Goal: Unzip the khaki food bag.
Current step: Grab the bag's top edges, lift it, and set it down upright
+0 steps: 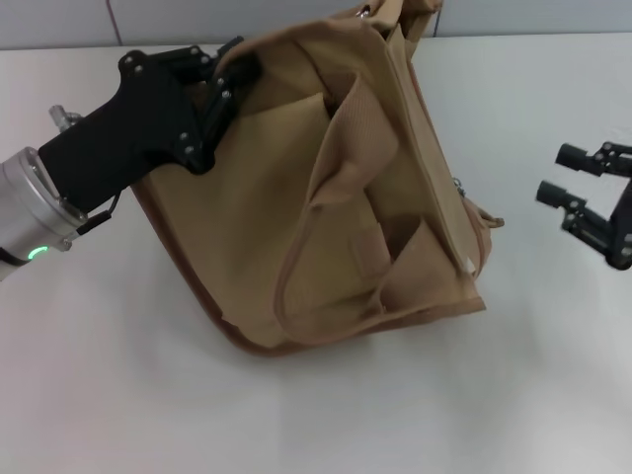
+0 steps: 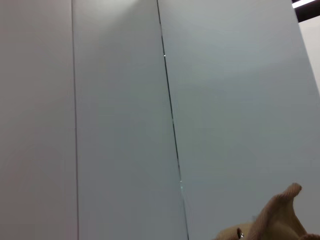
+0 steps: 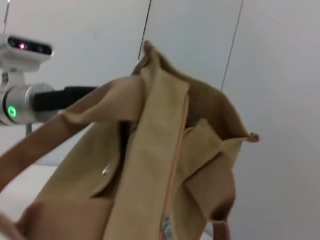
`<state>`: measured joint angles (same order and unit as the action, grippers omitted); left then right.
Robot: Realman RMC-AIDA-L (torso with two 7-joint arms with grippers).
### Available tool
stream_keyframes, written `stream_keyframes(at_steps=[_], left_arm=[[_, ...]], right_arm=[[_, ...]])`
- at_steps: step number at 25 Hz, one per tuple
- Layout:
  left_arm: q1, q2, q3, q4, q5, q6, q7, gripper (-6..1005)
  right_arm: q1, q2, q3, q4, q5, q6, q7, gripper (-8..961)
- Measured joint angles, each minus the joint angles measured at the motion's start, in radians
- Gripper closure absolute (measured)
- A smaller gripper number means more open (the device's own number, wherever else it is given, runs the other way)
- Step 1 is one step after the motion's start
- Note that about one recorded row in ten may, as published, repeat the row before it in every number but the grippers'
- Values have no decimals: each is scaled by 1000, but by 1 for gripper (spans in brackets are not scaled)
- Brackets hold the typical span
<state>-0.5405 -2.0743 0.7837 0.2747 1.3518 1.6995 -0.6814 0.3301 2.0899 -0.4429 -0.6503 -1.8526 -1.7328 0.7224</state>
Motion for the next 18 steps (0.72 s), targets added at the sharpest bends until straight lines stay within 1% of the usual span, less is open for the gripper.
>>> stream_keyframes(at_steps=[2,3,4,6,13,18], left_arm=[[-8,-1,0,-6,-9,-17,-4,918],[-11,-1,0,-10,-13,-22,-6,918],[-17,-2,0,-16,-17,-29,-9,918],[-27,-3,0,-25,-24,-37,-13,918],[-47,-4,3,-40,-26,-49,-14,918],[-56,-4,1,-49,-29,-70,-11,917]], right_arm=[[-5,0,4,70,15,24,-103,575],[-11,-1,6,133,40,51,-203,575],[-11,-1,6,133,40,51,-203,575],[-13,-1,7,192,63,74,-290,575],[16,0,3,288,87,169,-416,574],[39,1,1,346,87,189,-513,574]])
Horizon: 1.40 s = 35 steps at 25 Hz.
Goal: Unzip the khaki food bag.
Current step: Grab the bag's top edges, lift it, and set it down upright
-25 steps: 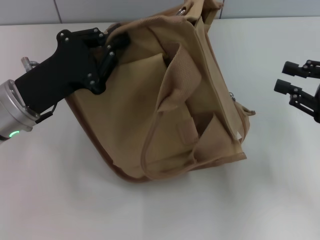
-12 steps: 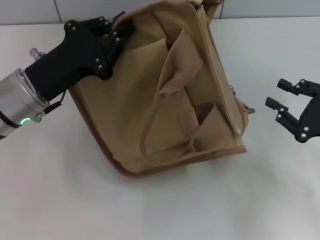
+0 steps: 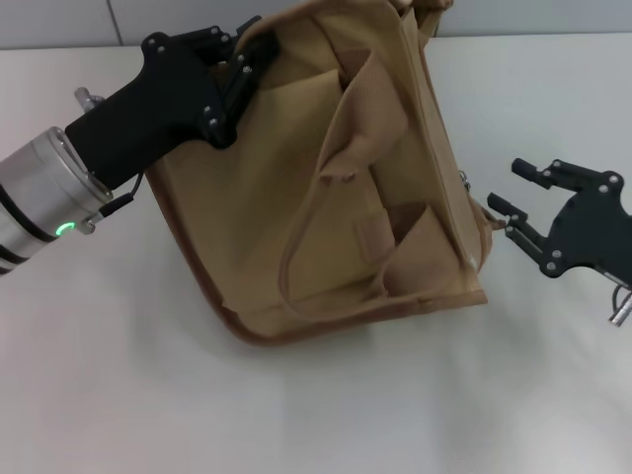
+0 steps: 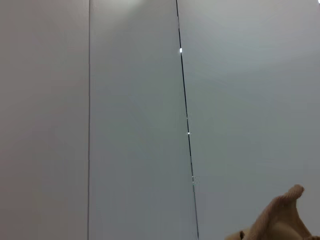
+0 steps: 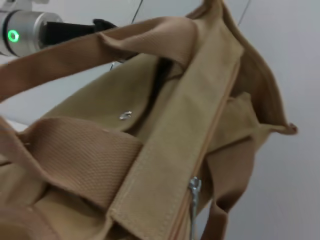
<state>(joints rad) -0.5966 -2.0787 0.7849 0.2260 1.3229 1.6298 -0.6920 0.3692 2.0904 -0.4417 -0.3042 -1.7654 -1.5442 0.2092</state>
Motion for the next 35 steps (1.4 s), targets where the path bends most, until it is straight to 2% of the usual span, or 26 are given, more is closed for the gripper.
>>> stream_keyframes(at_steps=[13,23,35], left_arm=[[-22,0,-1,-17,-12,-22,-4,917],[-43,-1,1,-29,-23,-14,-4,917],[-60,-1,-1,-57,-26,-8,-1,916]], right_arm=[[30,0,-3,73,-6,30,-105,574],[75,-1,-114,83,-7,60,-106,574],[97,-1,-120,110,-5,15,-101,575]])
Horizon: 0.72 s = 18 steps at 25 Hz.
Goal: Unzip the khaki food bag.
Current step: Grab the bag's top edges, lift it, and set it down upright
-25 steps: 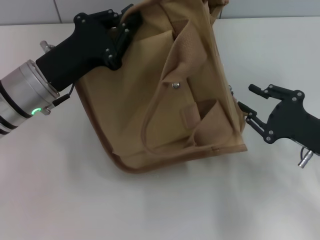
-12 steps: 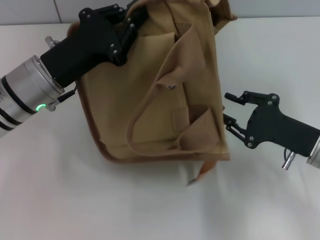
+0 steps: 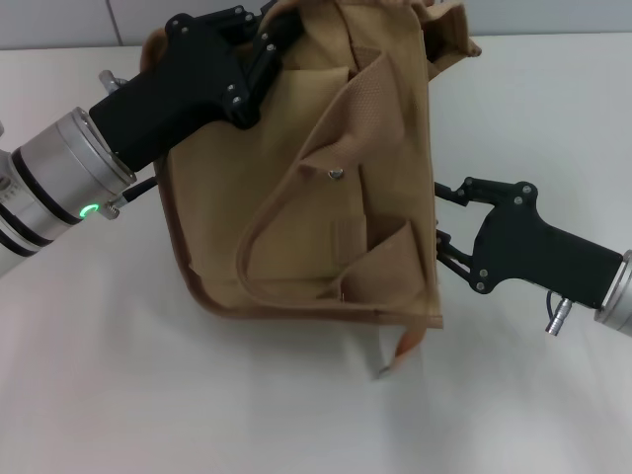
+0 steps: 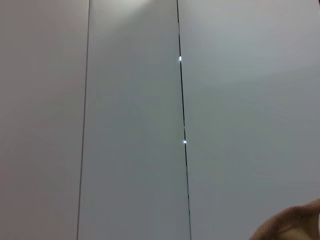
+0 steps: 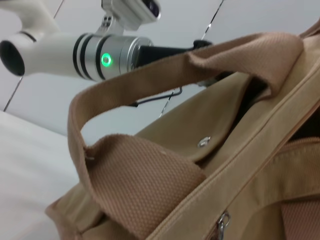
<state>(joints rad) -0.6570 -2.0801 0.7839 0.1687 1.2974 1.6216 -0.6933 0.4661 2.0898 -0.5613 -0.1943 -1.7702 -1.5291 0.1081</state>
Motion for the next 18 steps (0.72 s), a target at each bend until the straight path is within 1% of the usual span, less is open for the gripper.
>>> stream_keyframes(at_steps=[3,18], left_arm=[[0,0,2,-1,0,0,0,916],[0,0,8,-13,0,21,-1,916]], right_arm=[[-1,-1,4,3,1,-11,2,575],[5,-1,8,31,5,-1,6,741]])
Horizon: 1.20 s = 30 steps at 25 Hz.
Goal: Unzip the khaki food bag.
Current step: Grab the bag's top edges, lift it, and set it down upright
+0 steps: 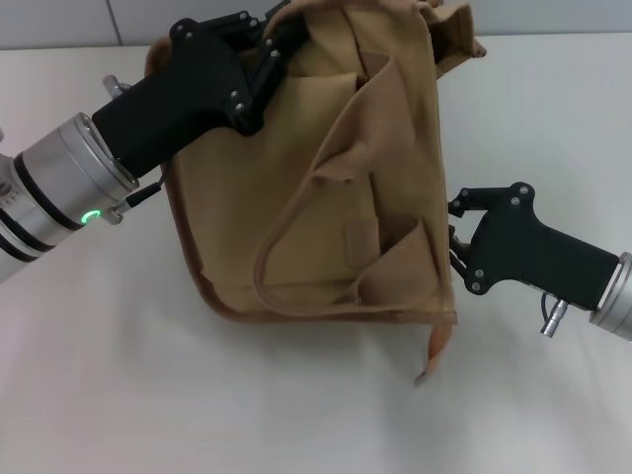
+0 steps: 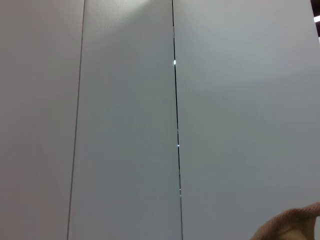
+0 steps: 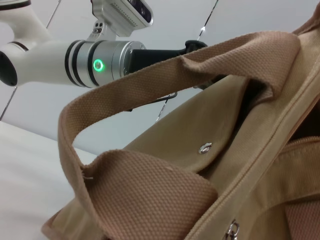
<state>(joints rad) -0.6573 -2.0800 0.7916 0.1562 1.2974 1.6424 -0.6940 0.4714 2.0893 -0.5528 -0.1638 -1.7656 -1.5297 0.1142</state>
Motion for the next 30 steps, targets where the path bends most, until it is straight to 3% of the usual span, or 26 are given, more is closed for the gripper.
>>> stream_keyframes(at_steps=[6,30], left_arm=[[4,0,1,0,2,14,-1,916],[8,0,11,-14,5,34,9,915]], right_arm=[[6,0,2,9,0,18,8,812],[18,2,8,30,0,32,14,939]])
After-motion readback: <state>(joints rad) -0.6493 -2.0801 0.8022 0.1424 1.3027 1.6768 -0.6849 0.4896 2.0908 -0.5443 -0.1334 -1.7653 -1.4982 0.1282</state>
